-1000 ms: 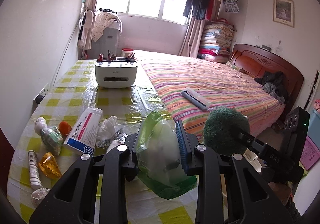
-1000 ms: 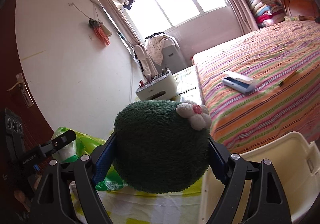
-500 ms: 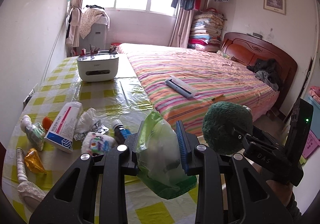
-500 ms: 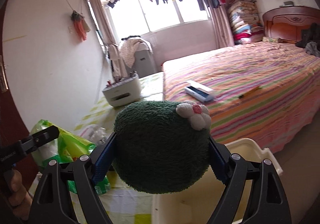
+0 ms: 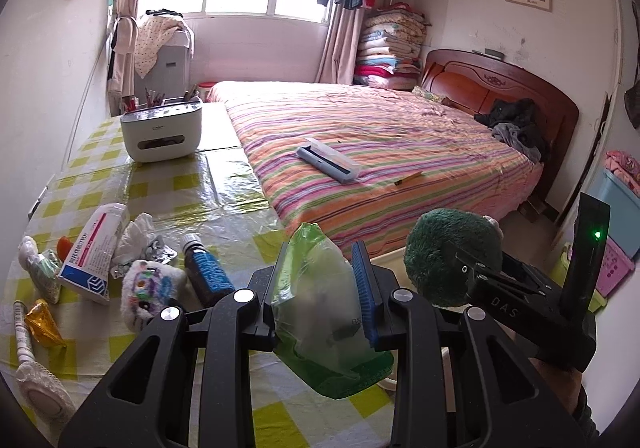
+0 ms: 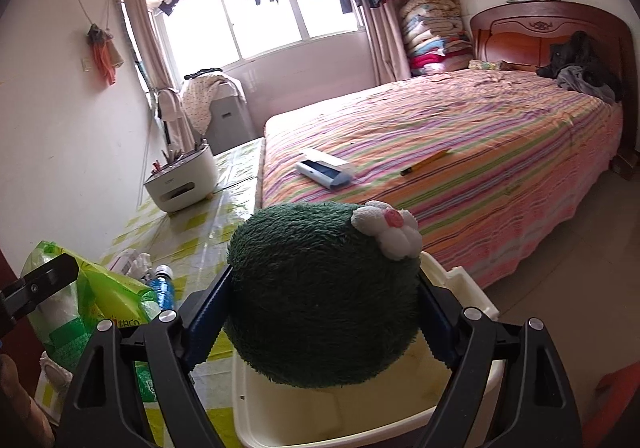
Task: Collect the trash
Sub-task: 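Carry the plush ball over the white basin with the right tool while the left tool carries the bag, then open the right tool to drop the plush ball into the basin, then move the left tool over the basin and release the green bag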
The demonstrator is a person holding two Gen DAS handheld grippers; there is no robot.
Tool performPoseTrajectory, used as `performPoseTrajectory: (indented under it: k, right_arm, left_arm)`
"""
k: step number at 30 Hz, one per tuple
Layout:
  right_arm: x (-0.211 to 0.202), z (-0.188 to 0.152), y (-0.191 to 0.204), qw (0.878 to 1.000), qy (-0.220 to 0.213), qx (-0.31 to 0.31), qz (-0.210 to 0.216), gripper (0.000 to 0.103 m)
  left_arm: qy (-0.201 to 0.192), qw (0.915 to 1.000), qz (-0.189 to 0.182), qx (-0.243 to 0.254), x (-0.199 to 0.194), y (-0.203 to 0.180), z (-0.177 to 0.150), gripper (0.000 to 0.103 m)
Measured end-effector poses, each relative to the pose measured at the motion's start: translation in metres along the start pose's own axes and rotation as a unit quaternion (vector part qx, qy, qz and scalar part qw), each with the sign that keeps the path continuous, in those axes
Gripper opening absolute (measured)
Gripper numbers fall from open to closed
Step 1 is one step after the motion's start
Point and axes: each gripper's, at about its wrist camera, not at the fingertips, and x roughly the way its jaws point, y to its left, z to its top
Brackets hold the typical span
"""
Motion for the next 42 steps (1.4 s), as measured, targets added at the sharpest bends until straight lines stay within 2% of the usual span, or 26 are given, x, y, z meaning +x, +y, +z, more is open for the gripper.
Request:
performPoseTrajectory:
  k: [12,19,25,42]
  right_arm:
    - [-0.005,-0.002,-0.019,0.999,-0.001,0.002,-0.049,0.082]
    - [-0.006,-0.001,-0.028,0.998,0.001,0.015,-0.061,0.084]
    - [-0.003,0.001,-0.033,0.998,0.004,0.031,-0.054,0.085]
    - [-0.02,0.007,-0.047,0.994,-0.047,0.075,-0.058,0.085]
  left_arm:
    - [0.024,0.9994,-0.017,0.017,0.022,-0.02,-0.007,0.029]
    - [0.031,0.9988,-0.028,0.026,0.032,-0.03,-0.009,0.029]
    - [0.037,0.9984,-0.032,0.027,0.037,-0.031,-0.01,0.029]
    - [0.07,0.9953,-0.064,0.021,0.062,-0.035,-0.012,0.03]
